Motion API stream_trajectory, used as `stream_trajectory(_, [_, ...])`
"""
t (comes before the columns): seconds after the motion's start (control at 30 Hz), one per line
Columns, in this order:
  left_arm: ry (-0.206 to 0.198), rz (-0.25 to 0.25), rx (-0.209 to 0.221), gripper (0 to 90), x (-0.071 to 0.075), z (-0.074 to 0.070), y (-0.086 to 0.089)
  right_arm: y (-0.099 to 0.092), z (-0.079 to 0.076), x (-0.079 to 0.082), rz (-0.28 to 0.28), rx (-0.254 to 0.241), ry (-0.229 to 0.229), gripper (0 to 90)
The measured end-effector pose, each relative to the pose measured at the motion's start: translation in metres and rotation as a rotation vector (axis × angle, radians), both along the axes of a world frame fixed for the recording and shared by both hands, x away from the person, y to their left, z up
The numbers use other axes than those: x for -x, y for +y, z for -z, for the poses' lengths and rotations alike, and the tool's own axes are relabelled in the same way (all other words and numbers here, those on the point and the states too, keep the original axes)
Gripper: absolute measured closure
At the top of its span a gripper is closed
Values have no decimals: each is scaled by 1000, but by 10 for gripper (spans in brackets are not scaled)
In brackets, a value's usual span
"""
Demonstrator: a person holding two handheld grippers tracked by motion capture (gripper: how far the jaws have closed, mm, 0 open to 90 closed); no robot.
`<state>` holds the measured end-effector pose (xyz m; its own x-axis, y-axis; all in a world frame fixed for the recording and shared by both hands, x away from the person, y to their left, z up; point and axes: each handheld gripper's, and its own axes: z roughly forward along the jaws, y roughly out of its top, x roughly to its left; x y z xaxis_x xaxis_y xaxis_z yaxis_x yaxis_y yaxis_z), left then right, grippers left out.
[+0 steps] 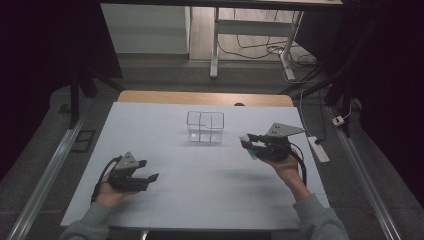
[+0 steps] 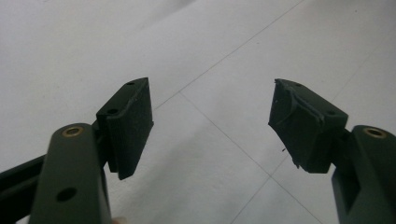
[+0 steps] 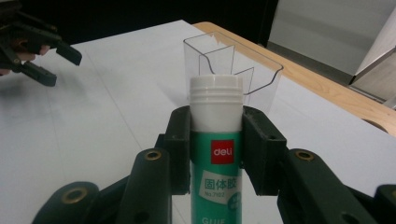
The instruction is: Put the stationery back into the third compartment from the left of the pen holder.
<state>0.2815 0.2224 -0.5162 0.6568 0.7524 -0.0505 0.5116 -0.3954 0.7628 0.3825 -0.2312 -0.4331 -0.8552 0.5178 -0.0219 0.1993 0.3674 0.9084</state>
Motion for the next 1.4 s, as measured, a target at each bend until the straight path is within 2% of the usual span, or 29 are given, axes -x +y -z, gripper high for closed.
stream_trajectory(0.53, [-1,-3,8,300,0,-1,2,16,-15,-9,57,-51,-46,646])
stream_trajectory(0.83, [-2,-4,13,300,0,-1,3,25,-20,-19,79,-92,-46,646])
stream_trajectory(1.03, [-2,-5,12,300,0,-1,3,32,-24,-23,78,-84,-55,646])
stream_trajectory(1.4, [1,-4,11,299,-1,0,3,43,-32,-36,100,-108,-62,646])
